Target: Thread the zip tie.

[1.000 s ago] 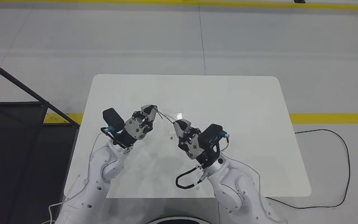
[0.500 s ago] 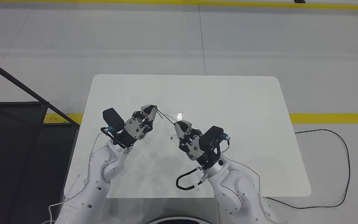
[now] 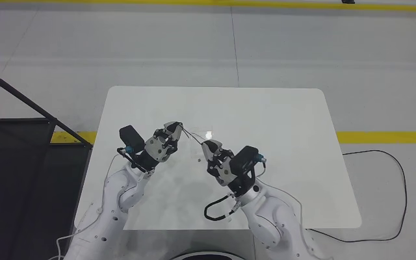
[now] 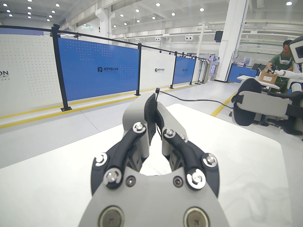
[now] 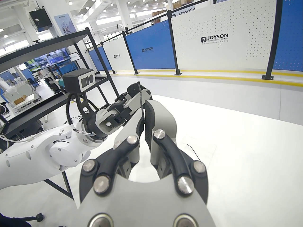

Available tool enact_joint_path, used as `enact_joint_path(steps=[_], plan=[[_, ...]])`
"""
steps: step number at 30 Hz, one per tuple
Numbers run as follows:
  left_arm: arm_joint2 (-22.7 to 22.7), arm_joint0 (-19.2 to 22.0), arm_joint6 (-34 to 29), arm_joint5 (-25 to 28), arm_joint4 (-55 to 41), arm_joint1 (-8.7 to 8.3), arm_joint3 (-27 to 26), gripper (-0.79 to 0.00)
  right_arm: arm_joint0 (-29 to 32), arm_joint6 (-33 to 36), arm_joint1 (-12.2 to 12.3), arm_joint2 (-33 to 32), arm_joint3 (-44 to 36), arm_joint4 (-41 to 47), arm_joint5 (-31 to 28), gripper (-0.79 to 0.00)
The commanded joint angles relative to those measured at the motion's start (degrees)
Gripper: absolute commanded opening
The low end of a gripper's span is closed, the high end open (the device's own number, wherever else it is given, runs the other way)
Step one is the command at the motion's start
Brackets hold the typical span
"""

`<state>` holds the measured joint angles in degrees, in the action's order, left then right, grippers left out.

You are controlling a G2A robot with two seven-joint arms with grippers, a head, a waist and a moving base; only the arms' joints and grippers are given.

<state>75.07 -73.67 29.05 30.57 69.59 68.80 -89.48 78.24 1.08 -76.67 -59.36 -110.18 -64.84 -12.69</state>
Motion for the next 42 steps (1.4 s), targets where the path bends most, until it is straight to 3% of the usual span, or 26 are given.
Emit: enact_joint_path(steps=[1, 42], plan=[[0.0, 0.0, 0.0, 0.0, 0.0, 0.00, 0.0, -0.785, -0.1, 0.0, 0.0, 0.1, 0.0, 0.0, 0.1, -0.785], [0.0, 0.0, 0.0, 0.0, 0.0, 0.00, 0.0, -0.785, -1.2, 0.1, -0.7, 1.7, -0.8, -1.4, 1.7, -0.785]])
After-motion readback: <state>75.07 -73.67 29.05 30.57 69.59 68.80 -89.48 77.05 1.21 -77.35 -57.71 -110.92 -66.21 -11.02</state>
